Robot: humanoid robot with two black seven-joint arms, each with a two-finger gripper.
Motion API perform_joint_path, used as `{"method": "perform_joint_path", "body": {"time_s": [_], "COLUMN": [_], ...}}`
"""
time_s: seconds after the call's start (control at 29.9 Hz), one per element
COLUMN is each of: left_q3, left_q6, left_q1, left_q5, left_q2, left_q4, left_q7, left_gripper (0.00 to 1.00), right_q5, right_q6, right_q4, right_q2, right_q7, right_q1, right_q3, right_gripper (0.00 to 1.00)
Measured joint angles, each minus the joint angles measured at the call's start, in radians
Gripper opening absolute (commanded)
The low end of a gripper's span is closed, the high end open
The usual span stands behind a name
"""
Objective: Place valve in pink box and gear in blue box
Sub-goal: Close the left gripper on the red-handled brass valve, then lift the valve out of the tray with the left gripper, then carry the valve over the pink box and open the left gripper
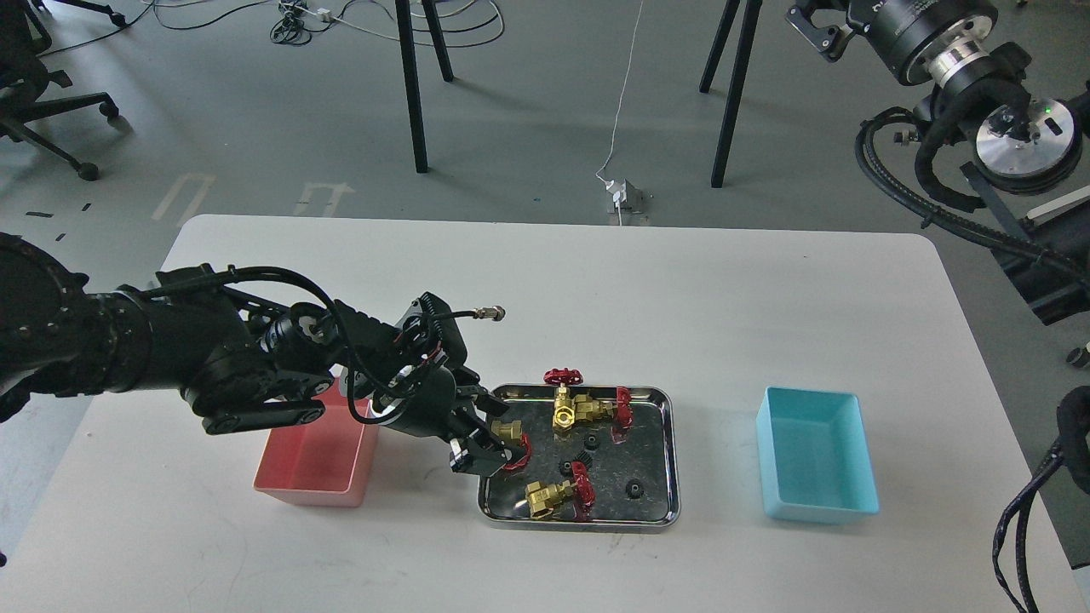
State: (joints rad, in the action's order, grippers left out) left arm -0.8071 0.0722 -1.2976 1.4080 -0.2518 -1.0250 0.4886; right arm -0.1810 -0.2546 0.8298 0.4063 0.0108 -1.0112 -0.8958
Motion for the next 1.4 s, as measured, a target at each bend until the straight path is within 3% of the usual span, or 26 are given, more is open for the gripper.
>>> {"method": "perform_joint_path", "body": {"time_s": [0.33,0.57,0.84,1.1,1.4], "left_q3": [-0.001,-0.003,0.003,0.08,0.095], "left_q6": [0.003,0.053,0.097,0.093,0.092], "left_q1": [0.005,0.005,-0.019,-0.12,-0.18], "left_q5": [0.004,0.012,0.012,0.011,0.077], "left_q2": [0.0,-0.001,-0.035,-0.226,-0.579], "left_q4": [0.002,0.002,-0.003,-0.123,-0.353], "left_q7": [0.0,0.0,0.001,0.0,0.0], "left_gripper": [0.27,0.11,0.07,0.07,0.07], "right_q5": [-0.001,-0.002,-0.002,-0.002,0.0], "right_q6": [0.0,0.0,0.0,0.093,0.169], "right_q4": [0.0,0.001,0.002,-0.004,-0.035], "right_q2": [0.008,0.009,0.009,-0.004,-0.009], "right_q7": [0.0,0.0,0.0,0.0,-0.001], "right_q1": [0.005,0.012,0.02,-0.127,-0.305], "right_q3": [-0.003,-0.002,-0.009,0.02,0.155], "right_gripper": [1.0,1.0,1.0,1.0,1.0]}}
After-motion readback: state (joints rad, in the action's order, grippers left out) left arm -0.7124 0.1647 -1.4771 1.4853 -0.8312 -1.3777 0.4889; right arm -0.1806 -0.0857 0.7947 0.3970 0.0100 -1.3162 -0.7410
